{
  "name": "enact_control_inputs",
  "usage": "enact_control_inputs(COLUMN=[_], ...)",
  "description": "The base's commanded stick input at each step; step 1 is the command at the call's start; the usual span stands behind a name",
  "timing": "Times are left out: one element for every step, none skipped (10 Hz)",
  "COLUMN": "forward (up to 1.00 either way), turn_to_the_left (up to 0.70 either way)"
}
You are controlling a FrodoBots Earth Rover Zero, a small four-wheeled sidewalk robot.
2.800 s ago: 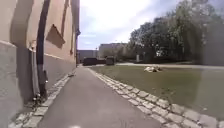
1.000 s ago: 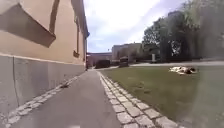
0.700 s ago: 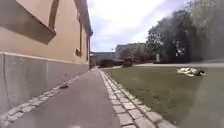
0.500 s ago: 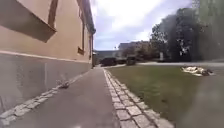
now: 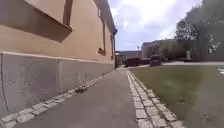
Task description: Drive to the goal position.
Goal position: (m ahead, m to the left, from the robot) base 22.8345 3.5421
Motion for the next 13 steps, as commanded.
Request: enact_control_inputs(forward=[1.00, 1.00, 1.00, 1.00, 1.00, 1.00, 1.00, 1.00, 1.00, 1.00, 1.00, 1.00, 1.00], turn_to_the_left=[0.01, 0.01, 0.01, 0.01, 0.01, 0.01, -0.05, -0.34, -0.36, -0.09, 0.01, -0.06, -0.21])
